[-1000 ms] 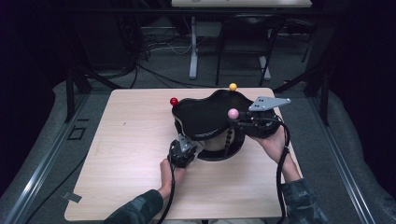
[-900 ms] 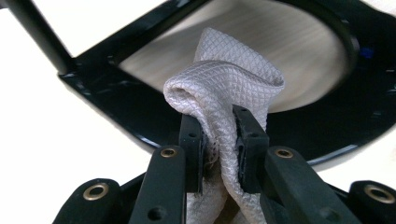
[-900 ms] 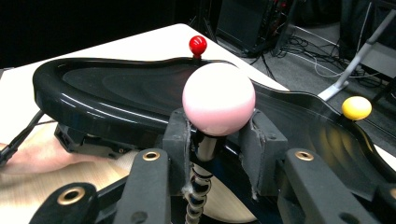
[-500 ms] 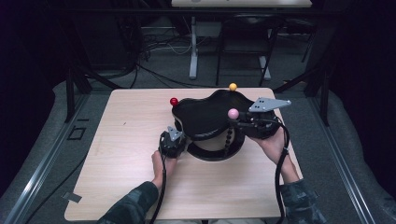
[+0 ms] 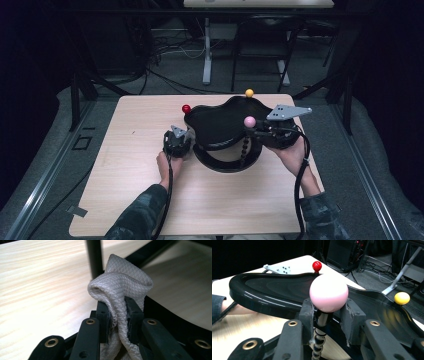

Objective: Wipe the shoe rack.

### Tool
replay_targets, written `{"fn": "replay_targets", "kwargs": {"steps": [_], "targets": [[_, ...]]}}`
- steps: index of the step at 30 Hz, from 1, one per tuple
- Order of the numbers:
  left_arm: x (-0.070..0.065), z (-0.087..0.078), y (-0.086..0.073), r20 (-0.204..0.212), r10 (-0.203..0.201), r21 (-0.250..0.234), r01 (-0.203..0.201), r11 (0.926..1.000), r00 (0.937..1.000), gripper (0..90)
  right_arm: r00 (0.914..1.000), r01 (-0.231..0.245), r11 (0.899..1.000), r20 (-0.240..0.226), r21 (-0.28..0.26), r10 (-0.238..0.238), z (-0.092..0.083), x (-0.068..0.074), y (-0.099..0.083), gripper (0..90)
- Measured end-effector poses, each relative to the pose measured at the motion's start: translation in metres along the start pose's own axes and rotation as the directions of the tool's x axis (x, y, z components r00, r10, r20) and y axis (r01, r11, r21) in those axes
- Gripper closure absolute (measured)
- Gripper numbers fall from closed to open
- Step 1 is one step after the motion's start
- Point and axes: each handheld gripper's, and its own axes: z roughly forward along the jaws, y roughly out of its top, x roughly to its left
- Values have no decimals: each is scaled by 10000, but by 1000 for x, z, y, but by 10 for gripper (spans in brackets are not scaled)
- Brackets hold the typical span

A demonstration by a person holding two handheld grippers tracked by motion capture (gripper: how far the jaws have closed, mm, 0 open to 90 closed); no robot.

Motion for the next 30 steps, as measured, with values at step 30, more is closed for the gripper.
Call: {"fn": "replay_targets", "kwargs": {"steps": [30], "targets": [[-19, -19, -15, 758, 479, 276, -501, 9984, 9960, 766, 10000, -31, 10000, 4, -15, 31, 0, 0, 0, 645]]}}
